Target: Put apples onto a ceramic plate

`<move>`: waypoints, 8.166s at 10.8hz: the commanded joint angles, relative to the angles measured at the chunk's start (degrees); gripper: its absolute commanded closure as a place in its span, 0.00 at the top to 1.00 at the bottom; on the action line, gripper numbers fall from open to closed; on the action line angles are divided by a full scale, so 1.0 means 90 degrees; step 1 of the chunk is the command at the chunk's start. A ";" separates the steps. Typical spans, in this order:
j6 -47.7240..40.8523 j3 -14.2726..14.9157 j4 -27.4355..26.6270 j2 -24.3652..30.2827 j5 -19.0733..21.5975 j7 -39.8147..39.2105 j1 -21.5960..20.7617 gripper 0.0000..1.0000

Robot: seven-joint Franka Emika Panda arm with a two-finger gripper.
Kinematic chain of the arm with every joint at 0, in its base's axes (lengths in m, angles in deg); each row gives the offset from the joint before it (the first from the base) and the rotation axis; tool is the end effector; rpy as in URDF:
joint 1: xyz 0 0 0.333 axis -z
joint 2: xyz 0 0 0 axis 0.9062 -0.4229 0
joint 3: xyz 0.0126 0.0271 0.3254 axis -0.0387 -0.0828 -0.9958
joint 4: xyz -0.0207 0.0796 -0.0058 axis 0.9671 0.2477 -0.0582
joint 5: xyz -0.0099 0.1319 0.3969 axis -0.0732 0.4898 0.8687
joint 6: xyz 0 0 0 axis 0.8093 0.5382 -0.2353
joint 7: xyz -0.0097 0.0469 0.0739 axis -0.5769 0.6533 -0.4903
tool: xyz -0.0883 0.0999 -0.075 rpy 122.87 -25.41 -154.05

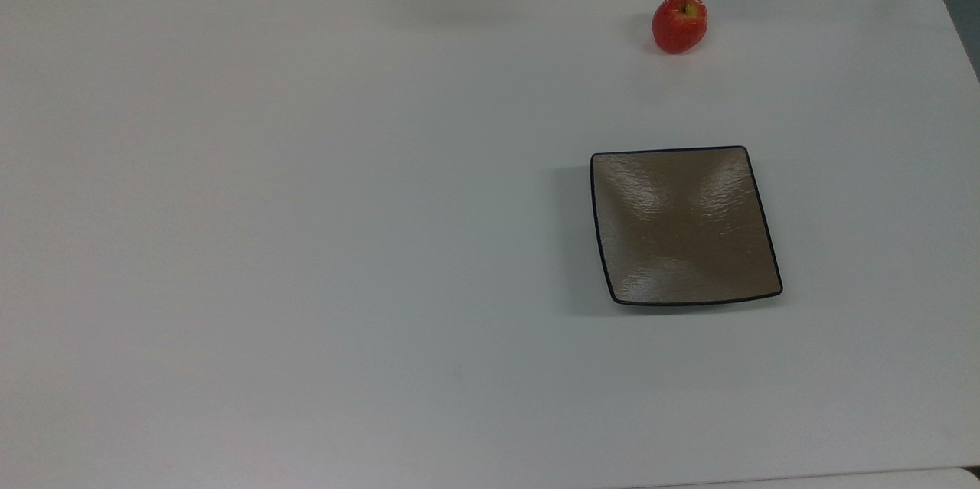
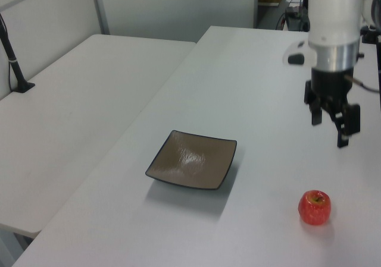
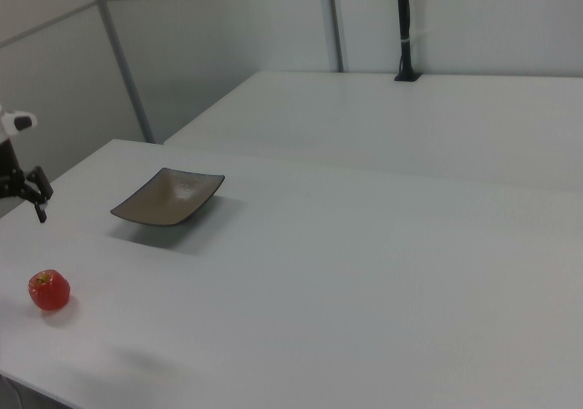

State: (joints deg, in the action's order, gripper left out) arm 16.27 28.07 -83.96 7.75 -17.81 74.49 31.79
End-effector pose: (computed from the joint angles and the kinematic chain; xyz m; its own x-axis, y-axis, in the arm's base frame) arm 0.3925 0.4010 0.4632 0.6999 0.7103 -0.0746 0.7081 -0.7038 -0.0570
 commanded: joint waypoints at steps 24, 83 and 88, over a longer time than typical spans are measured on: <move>0.4408 -0.0761 -0.2403 -0.1128 -0.1624 0.0831 0.0202 0.18; -0.1764 0.1035 0.1711 0.0745 -0.0081 0.1515 0.3052 1.00; -0.0496 0.1035 0.1376 0.0484 -0.0071 0.0140 0.3161 1.00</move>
State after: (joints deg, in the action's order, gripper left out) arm 6.93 37.66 -69.21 12.29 -19.74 81.88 59.47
